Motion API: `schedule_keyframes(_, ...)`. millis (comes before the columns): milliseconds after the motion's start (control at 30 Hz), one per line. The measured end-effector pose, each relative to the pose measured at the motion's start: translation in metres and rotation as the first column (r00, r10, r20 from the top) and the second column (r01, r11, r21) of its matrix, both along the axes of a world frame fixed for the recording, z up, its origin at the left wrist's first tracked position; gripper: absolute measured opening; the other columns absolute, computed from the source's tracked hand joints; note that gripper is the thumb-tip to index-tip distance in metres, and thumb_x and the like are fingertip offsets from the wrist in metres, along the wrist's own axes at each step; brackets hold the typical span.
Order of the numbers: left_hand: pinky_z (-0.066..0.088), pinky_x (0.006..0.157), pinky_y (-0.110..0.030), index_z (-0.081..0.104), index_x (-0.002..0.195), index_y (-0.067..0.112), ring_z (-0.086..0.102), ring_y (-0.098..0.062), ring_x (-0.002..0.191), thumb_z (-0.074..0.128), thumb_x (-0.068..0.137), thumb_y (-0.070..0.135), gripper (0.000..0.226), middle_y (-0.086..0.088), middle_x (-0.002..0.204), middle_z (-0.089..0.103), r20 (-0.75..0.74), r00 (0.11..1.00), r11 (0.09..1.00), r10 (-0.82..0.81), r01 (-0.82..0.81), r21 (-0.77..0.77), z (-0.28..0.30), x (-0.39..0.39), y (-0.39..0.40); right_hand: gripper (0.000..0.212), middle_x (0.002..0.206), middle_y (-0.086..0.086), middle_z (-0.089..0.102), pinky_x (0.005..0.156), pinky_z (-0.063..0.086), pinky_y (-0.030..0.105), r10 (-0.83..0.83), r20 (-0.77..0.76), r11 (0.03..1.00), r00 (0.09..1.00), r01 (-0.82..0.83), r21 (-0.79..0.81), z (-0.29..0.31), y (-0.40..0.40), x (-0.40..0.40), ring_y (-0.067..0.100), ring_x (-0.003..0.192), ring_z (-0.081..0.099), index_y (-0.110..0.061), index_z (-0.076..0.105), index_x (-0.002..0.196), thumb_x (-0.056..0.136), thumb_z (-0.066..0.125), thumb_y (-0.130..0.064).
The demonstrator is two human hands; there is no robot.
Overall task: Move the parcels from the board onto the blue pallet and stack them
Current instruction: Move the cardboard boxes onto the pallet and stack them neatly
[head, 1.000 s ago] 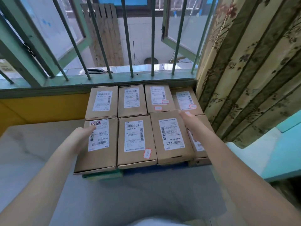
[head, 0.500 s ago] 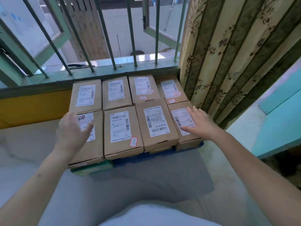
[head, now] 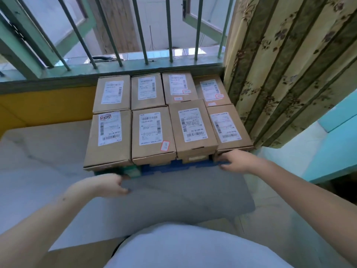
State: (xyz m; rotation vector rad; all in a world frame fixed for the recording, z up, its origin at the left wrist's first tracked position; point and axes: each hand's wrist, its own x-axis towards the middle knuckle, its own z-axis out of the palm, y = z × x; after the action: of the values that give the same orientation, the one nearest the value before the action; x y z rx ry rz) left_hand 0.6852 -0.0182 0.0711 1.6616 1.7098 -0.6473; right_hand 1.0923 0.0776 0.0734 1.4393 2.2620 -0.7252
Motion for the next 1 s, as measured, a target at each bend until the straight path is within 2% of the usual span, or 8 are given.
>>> schedule_keyframes(133,0.042,0.097,-0.021,0.059,0.130,0.032,0.054,-0.018,0.119,0.061,0.088,0.046,0.044,0.005,0.132,0.058,0.174,0.956,0.956,0.238,-0.262,0.133,-0.007,0.000,0.014,0.029,0.108,-0.001,0.071,0.077,0.051,0.028,-0.064,-0.026,0.998,0.998,0.064,-0.005,-0.007,0.014,0.002,0.020,0.096,0.063,-0.026,0.071,0.112,0.093,0.051,-0.037)
schedule_keyframes(367,0.047,0.090,-0.019,0.060,0.124,0.032,0.060,-0.001,0.105,0.056,0.091,0.043,0.034,0.016,0.118,0.064,0.323,0.937,0.973,0.136,-0.188,0.136,0.003,0.016,-0.007,0.050,0.135,-0.007,0.058,0.100,0.047,0.030,-0.043,-0.080,0.986,0.996,0.029,-0.167,-0.012,-0.013,-0.021,0.013,0.119,0.056,-0.026,0.055,0.137,0.092,0.052,-0.047)
schedule_keyframes(467,0.041,0.089,-0.011,0.056,0.126,0.038,0.055,0.007,0.109,0.057,0.090,0.047,0.037,0.023,0.119,0.060,0.461,0.876,0.944,0.141,-0.259,0.204,0.020,0.037,-0.001,0.042,0.124,-0.012,0.063,0.095,0.047,0.027,-0.060,-0.224,0.989,0.973,0.028,-0.143,-0.002,-0.015,-0.053,0.009,0.111,0.059,-0.029,0.061,0.127,0.093,0.051,-0.052)
schedule_keyframes(667,0.043,0.100,-0.024,0.056,0.131,0.024,0.057,-0.007,0.116,0.057,0.094,0.033,0.038,0.012,0.127,0.058,0.445,0.894,0.903,0.059,-0.238,0.359,0.030,0.057,-0.008,0.030,0.087,-0.007,0.066,0.075,0.052,0.034,-0.131,-0.284,0.990,0.950,0.140,0.011,0.005,-0.025,-0.072,0.016,0.083,0.063,-0.018,0.064,0.092,0.096,0.050,-0.044)
schedule_keyframes(767,0.051,0.087,-0.038,0.067,0.116,0.019,0.064,-0.020,0.102,0.064,0.086,0.030,0.032,0.001,0.112,0.065,0.208,0.952,0.551,-0.226,-0.051,0.833,0.025,0.050,-0.031,0.016,0.072,-0.009,0.059,0.059,0.043,0.030,0.100,-0.366,0.811,0.925,0.137,0.568,-0.004,-0.052,-0.078,0.020,0.072,0.062,-0.019,0.063,0.081,0.088,0.066,-0.033)
schedule_keyframes(833,0.039,0.102,-0.043,0.055,0.134,0.019,0.051,-0.031,0.124,0.071,0.075,0.043,0.066,-0.007,0.132,0.056,-0.084,0.985,0.392,-0.151,0.138,0.910,0.019,0.033,-0.037,0.032,0.103,0.001,0.068,0.081,0.050,0.034,0.333,-0.283,0.585,0.899,0.038,0.810,-0.006,-0.058,-0.093,0.024,0.097,0.065,-0.016,0.069,0.106,0.080,0.075,-0.033)
schedule_keyframes(900,0.021,0.114,-0.055,0.028,0.153,0.021,0.024,-0.040,0.143,0.078,0.064,0.054,0.107,-0.015,0.155,0.029,-0.229,0.973,0.509,0.009,0.192,0.839,0.016,0.009,-0.033,0.088,0.152,0.011,0.039,0.112,0.031,0.051,0.311,-0.035,0.629,0.950,-0.178,0.757,-0.006,-0.047,-0.109,0.034,0.138,0.038,-0.017,0.033,0.152,0.079,0.068,-0.051)
schedule_keyframes(1000,0.018,0.114,-0.061,-0.004,0.155,0.029,-0.001,-0.043,0.147,0.078,0.070,0.053,0.121,-0.014,0.163,-0.002,-0.242,0.961,0.686,0.137,0.084,0.723,0.010,-0.018,-0.011,0.123,0.164,0.010,-0.010,0.118,0.005,0.060,0.176,0.179,0.760,0.968,-0.250,0.600,-0.008,-0.021,-0.132,0.039,0.150,-0.005,-0.020,-0.027,0.150,0.078,0.060,-0.070)
